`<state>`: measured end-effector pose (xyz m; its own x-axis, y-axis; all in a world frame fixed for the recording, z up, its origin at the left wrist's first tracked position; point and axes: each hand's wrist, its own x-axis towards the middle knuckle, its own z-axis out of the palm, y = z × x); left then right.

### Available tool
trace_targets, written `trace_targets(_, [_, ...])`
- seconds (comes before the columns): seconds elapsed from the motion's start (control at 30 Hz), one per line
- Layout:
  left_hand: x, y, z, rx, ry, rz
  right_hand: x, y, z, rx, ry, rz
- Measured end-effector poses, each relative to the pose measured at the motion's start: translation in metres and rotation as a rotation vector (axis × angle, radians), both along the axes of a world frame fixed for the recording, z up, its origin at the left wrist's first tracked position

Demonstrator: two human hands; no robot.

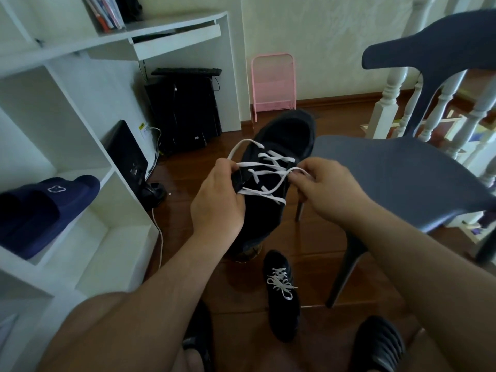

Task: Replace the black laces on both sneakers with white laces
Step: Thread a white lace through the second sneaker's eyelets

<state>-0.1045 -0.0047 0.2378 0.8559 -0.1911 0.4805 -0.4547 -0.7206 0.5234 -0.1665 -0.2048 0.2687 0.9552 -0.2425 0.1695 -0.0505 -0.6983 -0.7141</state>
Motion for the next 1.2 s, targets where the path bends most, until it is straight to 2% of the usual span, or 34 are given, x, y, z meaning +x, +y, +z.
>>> trace_targets(0.1, [0.002,0.001,0.001,-0.004,0.007,0.014,0.003,-0.01,0.001,0.041,-0.029,0.003])
trace_targets(0.17, [0.005,0.003,0.003,-0.004,-0.003,0.024,0.006,-0.023,-0.001,-0.011,0.022,0.007])
trace_targets(0.3, [0.008,0.008,0.004,-0.016,0.001,0.042,0.01,-0.045,-0.015,-0.28,0.509,0.028])
trace_targets(0.33, [0.008,0.008,0.004,-0.005,-0.001,0.042,0.01,-0.046,-0.018,-0.311,0.571,0.042])
trace_targets(0.4, [0.006,0.007,0.004,0.023,-0.004,0.04,0.01,-0.041,-0.021,-0.244,0.497,0.081])
trace_targets(0.5, [0.005,0.004,0.002,0.041,0.007,0.027,0.007,-0.02,-0.014,0.18,0.2,0.09])
trace_targets(0.53, [0.005,0.003,0.003,0.044,0.009,0.027,0.006,-0.014,-0.009,0.294,0.159,0.076])
trace_targets(0.6, [0.005,0.003,0.003,0.053,0.006,0.039,0.003,-0.005,-0.002,0.383,0.166,0.079])
trace_targets(0.83, [0.005,0.005,0.005,0.053,0.024,0.028,0.006,-0.008,-0.008,0.325,0.134,0.049])
trace_targets(0.9, [0.007,0.008,0.007,0.019,0.058,0.051,0.01,-0.019,-0.013,0.165,0.195,-0.025])
trace_targets(0.97, [0.01,0.012,0.009,-0.007,0.087,0.074,0.011,-0.035,-0.019,-0.122,0.34,-0.068])
trace_targets(1.03, [0.012,0.015,0.01,-0.023,0.111,0.09,0.009,-0.045,-0.022,-0.303,0.466,-0.112])
trace_targets(1.1, [0.011,0.016,0.009,-0.008,0.112,0.081,0.006,-0.045,-0.02,-0.301,0.476,-0.093])
trace_targets(1.2, [0.008,0.014,0.008,0.038,0.081,0.048,0.003,-0.03,-0.015,-0.08,0.258,0.041])
